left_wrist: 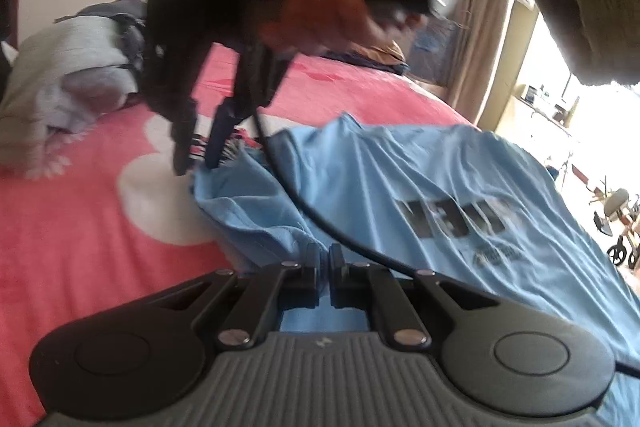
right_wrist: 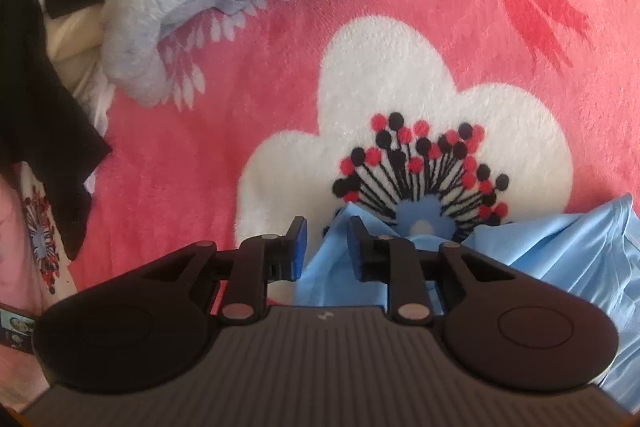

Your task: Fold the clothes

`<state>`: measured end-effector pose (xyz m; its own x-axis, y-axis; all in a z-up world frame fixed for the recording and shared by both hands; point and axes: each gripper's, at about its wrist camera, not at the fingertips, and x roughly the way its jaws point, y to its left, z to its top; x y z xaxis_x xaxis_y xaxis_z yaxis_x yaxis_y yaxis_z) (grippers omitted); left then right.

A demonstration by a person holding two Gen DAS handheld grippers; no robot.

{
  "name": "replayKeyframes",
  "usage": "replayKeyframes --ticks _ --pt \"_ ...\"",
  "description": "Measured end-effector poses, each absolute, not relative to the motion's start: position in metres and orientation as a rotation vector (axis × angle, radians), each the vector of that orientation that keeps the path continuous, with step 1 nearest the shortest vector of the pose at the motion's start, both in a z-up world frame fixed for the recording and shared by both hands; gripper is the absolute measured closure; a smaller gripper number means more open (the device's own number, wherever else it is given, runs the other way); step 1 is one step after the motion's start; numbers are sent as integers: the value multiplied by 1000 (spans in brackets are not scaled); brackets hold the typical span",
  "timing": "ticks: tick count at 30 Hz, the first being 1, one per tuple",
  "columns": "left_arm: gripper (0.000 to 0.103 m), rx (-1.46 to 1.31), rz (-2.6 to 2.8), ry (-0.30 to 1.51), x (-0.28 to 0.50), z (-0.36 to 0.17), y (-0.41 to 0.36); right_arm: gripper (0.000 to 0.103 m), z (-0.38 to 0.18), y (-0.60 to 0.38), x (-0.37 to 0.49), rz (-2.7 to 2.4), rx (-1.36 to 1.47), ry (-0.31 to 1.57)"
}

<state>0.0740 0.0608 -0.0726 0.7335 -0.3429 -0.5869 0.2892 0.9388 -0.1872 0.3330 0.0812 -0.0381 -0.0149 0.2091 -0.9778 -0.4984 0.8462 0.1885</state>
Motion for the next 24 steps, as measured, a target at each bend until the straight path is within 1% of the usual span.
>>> replayKeyframes --ticks 6,9,11,12,13,18,21,24 --pt "98 -34 -363 651 74 -75 49 79 -44 79 329 526 -283 1512" --pt "98 -8 -362 649 73 -77 43 79 -48 78 326 521 -289 1498" --pt "98 2 -359 649 72 -79 42 84 -50 77 322 521 -314 1458" --pt "98 2 -356 649 71 -78 42 95 -50 74 320 522 -313 1441" --pt "98 0 -351 648 70 -78 43 102 -50 72 318 522 -312 1424" --pt "98 -70 -284 624 64 -66 64 102 -19 52 316 576 -165 1304" --pt "98 -184 -207 602 62 -54 94 102 7 41 320 625 -73 1227" --pt "98 -335 -122 619 68 -52 131 102 18 44 328 649 -24 1164"
